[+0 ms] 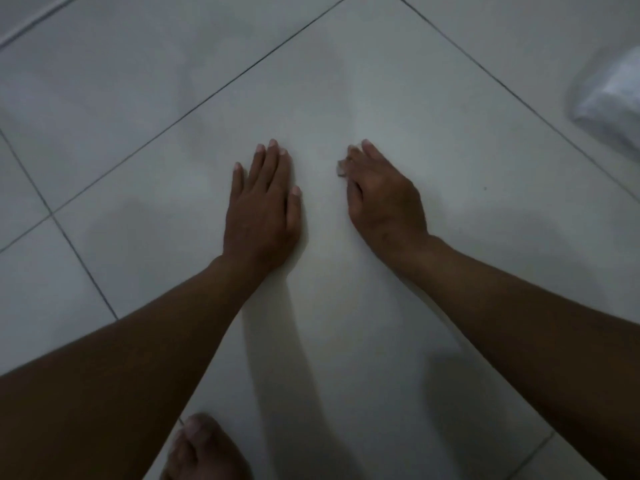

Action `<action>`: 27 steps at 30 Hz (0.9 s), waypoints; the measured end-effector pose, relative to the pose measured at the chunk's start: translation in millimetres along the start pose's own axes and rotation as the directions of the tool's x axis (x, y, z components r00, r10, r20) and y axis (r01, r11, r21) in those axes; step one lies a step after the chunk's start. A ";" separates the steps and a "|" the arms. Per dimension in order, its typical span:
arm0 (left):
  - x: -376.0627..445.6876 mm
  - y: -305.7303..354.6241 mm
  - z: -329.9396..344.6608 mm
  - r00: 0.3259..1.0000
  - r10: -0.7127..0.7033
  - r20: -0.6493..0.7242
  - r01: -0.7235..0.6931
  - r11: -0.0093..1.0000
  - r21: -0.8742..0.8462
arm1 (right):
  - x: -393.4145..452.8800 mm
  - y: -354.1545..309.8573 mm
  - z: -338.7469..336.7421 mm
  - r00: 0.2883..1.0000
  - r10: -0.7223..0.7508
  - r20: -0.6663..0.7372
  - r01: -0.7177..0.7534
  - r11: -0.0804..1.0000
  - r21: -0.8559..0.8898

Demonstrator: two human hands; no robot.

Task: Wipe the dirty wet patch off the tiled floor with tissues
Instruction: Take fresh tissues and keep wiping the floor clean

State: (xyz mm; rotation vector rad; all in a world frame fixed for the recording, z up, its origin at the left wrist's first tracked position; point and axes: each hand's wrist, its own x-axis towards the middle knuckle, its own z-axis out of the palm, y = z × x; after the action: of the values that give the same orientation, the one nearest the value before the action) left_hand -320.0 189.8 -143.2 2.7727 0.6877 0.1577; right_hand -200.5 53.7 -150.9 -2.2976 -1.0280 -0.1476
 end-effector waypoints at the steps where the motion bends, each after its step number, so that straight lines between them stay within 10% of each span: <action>1: -0.5 2.0 0.2 1.000 0.025 0.007 -0.025 1.000 -0.005 | 7.0 -2.8 3.9 0.999 0.040 -0.006 -0.040 0.999 -0.005; 8: -11.1 20.0 5.0 0.998 0.061 0.023 -0.060 0.997 -0.044 | -29.7 -8.4 -11.6 0.980 -0.159 0.122 0.156 0.987 0.032; 14: -10.3 41.5 12.8 0.990 0.138 0.028 -0.136 0.990 -0.041 | -37.7 26.6 -31.8 0.969 0.239 -0.070 -0.243 0.968 -0.060; 21: -8.2 80.2 23.9 0.971 0.239 0.027 -0.237 0.968 -0.081 | -74.5 25.7 -53.0 0.994 -0.088 0.062 0.092 0.994 -0.053; 27: -3.9 113.6 35.5 0.955 0.295 0.042 -0.289 0.951 -0.109 | -82.2 78.9 -84.8 0.963 0.242 -0.123 -0.255 0.961 -0.107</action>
State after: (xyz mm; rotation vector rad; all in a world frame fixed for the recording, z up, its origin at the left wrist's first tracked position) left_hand -267.3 83.1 -143.8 2.7521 0.2425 0.1662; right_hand -189.7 -87.8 -148.3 -2.4767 -0.6845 -0.2354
